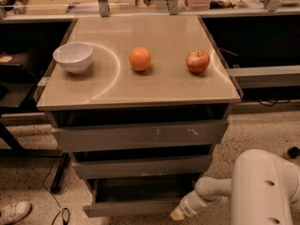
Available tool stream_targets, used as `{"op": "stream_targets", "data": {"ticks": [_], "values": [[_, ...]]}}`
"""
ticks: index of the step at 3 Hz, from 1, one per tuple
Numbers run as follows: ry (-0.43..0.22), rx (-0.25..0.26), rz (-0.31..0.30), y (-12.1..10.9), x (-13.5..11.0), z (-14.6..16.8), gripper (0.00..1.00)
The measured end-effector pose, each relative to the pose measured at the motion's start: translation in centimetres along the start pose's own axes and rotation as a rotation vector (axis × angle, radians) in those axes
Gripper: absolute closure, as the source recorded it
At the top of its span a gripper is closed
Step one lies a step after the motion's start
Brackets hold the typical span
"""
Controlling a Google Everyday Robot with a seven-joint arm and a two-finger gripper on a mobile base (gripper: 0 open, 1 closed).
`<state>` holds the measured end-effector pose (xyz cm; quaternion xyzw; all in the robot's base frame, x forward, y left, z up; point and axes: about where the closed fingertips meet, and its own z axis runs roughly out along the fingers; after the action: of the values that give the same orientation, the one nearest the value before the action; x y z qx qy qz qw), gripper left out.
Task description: Close bottom drawer
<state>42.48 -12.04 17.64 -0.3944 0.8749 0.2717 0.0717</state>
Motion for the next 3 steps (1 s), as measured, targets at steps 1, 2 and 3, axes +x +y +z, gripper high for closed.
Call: {"op": "stream_targets", "data": {"ticks": [1,2,3], "values": [[0.0,0.0,0.0,0.0,0.0,0.0,0.81],[0.0,0.0,0.0,0.0,0.0,0.0,0.58],[0.0,0.0,0.0,0.01,0.0,0.01,0.35]]}}
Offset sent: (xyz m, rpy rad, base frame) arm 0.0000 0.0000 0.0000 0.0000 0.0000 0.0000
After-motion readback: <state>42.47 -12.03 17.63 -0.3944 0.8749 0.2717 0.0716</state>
